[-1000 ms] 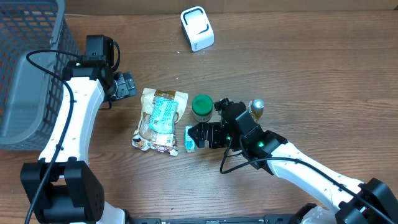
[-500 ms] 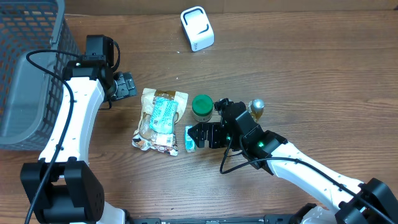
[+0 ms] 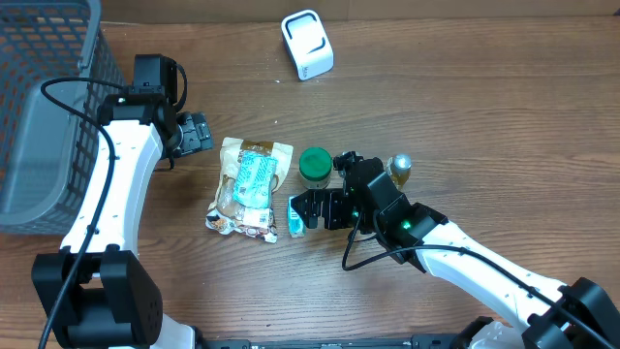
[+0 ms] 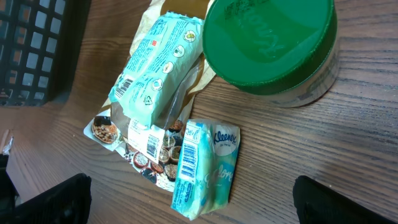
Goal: Scan the item barcode
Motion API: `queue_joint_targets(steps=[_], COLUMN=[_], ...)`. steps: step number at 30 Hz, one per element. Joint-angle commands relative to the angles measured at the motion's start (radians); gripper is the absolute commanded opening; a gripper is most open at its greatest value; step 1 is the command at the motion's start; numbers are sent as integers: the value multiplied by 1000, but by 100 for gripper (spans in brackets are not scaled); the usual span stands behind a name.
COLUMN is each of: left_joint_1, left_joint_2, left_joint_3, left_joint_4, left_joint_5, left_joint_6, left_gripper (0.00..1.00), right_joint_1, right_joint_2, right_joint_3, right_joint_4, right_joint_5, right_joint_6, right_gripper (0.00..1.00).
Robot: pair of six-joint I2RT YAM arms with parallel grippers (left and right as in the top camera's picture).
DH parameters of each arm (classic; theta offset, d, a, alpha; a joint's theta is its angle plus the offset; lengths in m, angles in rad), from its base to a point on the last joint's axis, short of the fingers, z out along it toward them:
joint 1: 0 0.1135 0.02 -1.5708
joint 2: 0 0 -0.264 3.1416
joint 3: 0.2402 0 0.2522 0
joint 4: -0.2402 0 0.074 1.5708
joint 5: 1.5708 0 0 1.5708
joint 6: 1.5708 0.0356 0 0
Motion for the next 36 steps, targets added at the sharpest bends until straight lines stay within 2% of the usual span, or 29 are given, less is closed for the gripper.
queue_joint_targets(steps=[1,6,10,16,20,26,28,36], left_joint_1=[-1,-1,-1,-1,-1,-1,-1,-1], left_joint_2=[-4,-4,-4,-4,-4,-4,-4,-4], left_joint_3=[14,14,14,14,14,14,14,14], left_joint_4=[5,5,5,5,5,5,5,5], left_joint_5=[-3,-3,-3,-3,-3,-3,-3,-3], left_joint_6=[19,19,19,19,19,19,19,19], left_gripper=[99,99,100,99,100,100,100,99], right_joint_1=[2,2,2,2,2,2,4,5], right_joint_2=[-14,-14,-14,-14,-14,-7,5,83], right_joint_3=[-2,35,152,429,580,623,623,611], right_joint_4=[4,-57,-256,-618,-768,-803,-802,-763], right_joint_5=[7,10,42,96,98,98,97,29], right_joint_6=[-44,-80,-128,-188,-215,-214,-214,-203], right_gripper=[100,98,97,94,94,96,100,100])
